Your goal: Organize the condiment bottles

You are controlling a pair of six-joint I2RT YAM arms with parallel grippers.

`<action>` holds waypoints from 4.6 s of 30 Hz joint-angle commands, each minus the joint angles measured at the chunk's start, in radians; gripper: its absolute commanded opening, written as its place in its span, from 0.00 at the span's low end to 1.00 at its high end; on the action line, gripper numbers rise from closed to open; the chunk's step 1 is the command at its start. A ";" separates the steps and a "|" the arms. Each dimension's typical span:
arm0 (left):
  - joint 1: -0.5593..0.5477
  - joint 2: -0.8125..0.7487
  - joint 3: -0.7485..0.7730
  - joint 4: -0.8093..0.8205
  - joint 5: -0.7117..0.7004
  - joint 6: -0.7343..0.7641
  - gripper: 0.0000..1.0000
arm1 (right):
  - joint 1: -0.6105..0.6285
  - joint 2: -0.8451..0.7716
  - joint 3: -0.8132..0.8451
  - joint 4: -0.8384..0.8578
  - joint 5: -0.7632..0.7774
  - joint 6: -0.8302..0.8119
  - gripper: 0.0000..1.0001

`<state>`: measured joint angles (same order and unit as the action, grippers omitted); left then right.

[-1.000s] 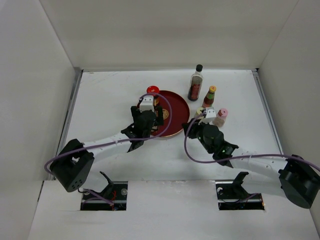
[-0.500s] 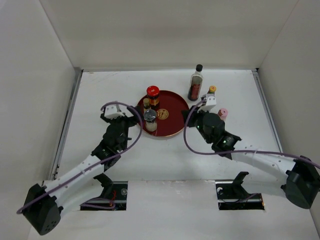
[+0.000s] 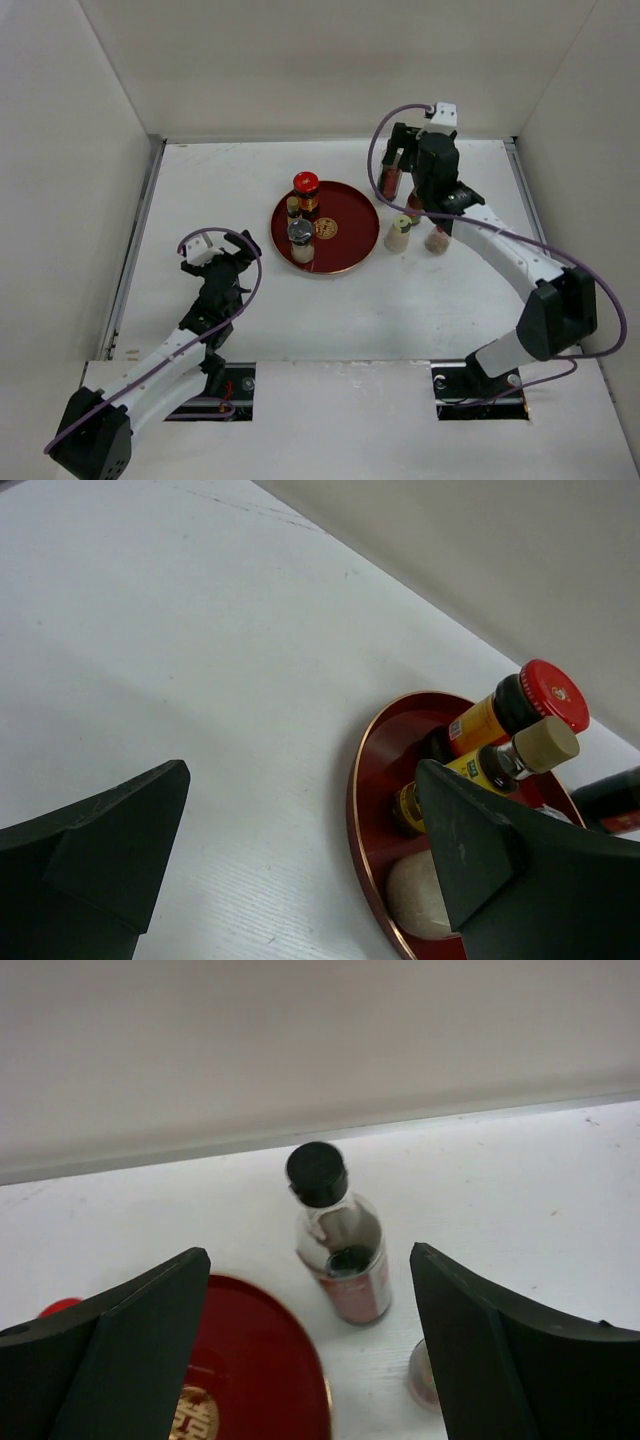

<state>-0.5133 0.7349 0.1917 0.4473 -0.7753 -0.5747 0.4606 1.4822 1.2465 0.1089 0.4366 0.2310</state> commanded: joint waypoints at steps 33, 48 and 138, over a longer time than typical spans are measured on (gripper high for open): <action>-0.007 0.109 0.011 0.142 0.044 -0.027 1.00 | -0.055 0.176 0.285 0.158 -0.068 -0.145 0.32; 0.000 0.095 0.003 0.151 0.041 -0.024 1.00 | 0.132 0.217 0.289 0.213 -0.078 -0.150 0.32; 0.000 0.127 -0.001 0.182 0.087 -0.033 1.00 | 0.325 -0.094 -0.131 0.285 -0.007 -0.038 0.37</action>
<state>-0.5175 0.8688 0.1909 0.5732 -0.6987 -0.5957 0.7753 1.3525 1.0355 0.2195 0.4438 0.1829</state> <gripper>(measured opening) 0.997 0.464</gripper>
